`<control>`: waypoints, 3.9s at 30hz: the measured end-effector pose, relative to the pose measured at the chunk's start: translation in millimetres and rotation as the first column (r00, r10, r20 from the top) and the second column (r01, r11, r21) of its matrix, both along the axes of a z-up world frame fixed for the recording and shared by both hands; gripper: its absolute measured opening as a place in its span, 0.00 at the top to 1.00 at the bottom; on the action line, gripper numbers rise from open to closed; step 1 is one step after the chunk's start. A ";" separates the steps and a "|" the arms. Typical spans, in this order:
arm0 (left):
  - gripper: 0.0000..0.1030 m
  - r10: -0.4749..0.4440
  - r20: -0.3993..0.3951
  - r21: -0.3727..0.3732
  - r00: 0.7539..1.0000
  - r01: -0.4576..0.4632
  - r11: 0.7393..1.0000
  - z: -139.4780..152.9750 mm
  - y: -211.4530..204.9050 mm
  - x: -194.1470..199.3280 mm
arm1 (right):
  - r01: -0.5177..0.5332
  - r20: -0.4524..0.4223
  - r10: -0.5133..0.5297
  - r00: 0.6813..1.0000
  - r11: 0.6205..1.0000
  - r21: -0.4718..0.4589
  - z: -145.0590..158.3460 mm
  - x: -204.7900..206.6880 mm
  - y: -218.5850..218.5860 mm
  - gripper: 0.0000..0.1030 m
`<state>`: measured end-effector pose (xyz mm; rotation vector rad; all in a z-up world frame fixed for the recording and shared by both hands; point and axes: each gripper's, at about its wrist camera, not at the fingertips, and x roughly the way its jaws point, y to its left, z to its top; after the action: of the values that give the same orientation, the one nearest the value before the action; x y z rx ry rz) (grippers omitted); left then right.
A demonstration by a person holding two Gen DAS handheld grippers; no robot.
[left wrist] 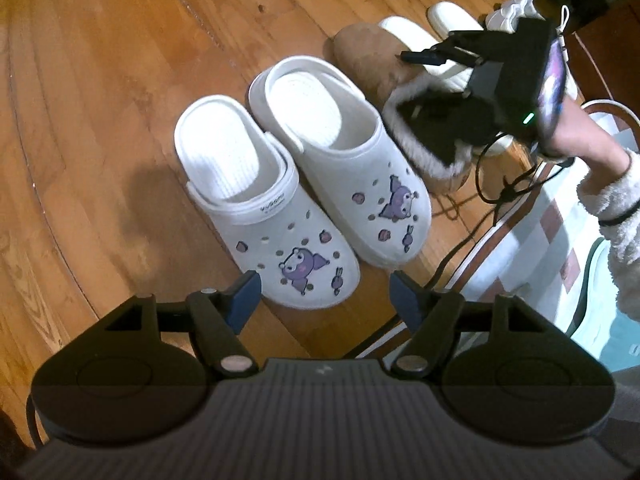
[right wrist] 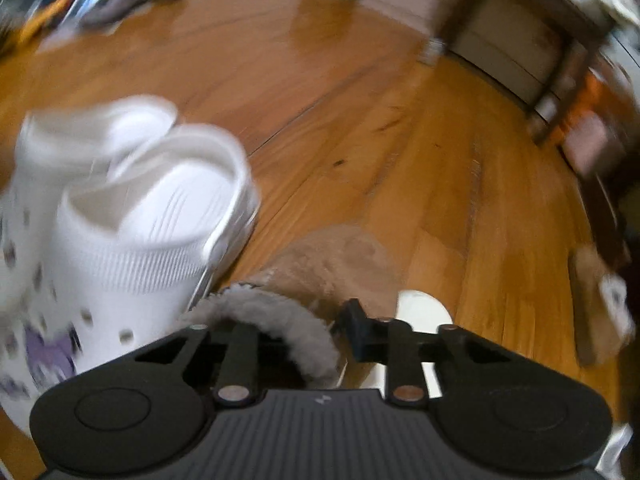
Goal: Organize scattered shoes
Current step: 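Grasp the brown slipper with the right tool and lift it, then lower the slipper with the right tool beside the clogs and open, then move the left tool toward the other brown fur slipper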
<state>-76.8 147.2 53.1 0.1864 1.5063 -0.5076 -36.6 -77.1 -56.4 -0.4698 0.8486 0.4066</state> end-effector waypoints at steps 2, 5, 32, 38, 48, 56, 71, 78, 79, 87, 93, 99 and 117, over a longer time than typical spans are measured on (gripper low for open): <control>0.31 0.013 -0.004 0.002 1.000 -0.013 1.000 -0.9 0.8 2.3 | 0.095 -0.041 -0.091 0.995 0.990 0.103 10.9 6.5 -16.9 0.86; 0.31 0.018 0.007 0.009 1.000 -0.018 1.000 1.4 -0.1 4.9 | 0.265 -0.171 -0.221 0.960 0.917 0.299 24.7 16.7 -46.4 0.86; 0.21 -0.054 0.062 -0.026 0.997 0.056 0.998 12.4 -24.4 19.3 | 0.878 -0.982 -0.084 0.172 -0.439 0.191 -22.0 -138.2 -179.8 0.28; 0.21 -0.023 -0.014 -0.040 1.000 0.022 0.999 1.5 -25.4 15.8 | 0.857 -0.869 -0.122 0.479 -0.149 0.494 -27.1 -111.3 -183.6 0.25; 0.16 -0.033 -0.008 -0.024 0.999 0.033 0.999 -1.8 -32.5 16.2 | 0.565 -0.455 -0.346 0.820 0.364 0.741 21.3 -90.6 -169.8 0.25; 0.16 -0.048 -0.029 -0.026 0.998 0.047 0.999 -6.8 -38.6 17.3 | 0.525 -0.390 -0.354 0.850 0.518 0.675 14.7 -49.0 -157.5 0.29; 0.16 0.000 -0.018 -0.021 1.000 0.000 1.000 -8.0 -30.8 25.9 | 0.588 -0.568 -0.192 0.800 0.441 0.678 -8.4 16.0 -116.8 0.36; 0.16 0.016 -0.053 -0.066 0.998 -0.019 0.998 -8.9 -31.8 28.4 | 0.574 -0.576 -0.105 0.811 0.338 0.746 4.8 -4.4 -130.8 0.32; 0.16 0.012 -0.049 -0.063 0.999 -0.015 0.998 -8.8 -32.7 27.9 | 0.568 -0.544 -0.186 0.819 0.401 0.719 5.1 -4.2 -132.5 0.32; 0.16 0.021 -0.052 -0.073 0.998 -0.025 0.997 -11.7 -38.1 31.3 | 0.571 -0.513 -0.279 0.812 0.565 0.596 -34.7 -8.8 -97.0 0.19; 0.16 0.012 -0.061 -0.066 0.998 -0.016 0.998 -14.5 -42.0 30.7 | 0.460 -0.401 -0.260 0.879 0.687 0.563 -36.7 -8.4 -51.2 0.13; 0.16 0.002 -0.063 -0.059 0.998 -0.006 0.998 -14.2 -41.1 27.9 | 0.504 -0.428 -0.282 0.859 0.614 0.607 -30.5 -14.6 -57.2 0.50; 0.16 0.014 0.017 -0.077 1.000 -0.013 0.997 -9.8 -54.6 50.1 | 0.403 -0.016 -0.437 0.899 0.814 0.418 35.5 -99.2 -21.8 0.11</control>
<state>-26.7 92.7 43.2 0.1201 1.4679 -0.5505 -135.8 -98.9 -20.9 0.1024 0.7353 0.1426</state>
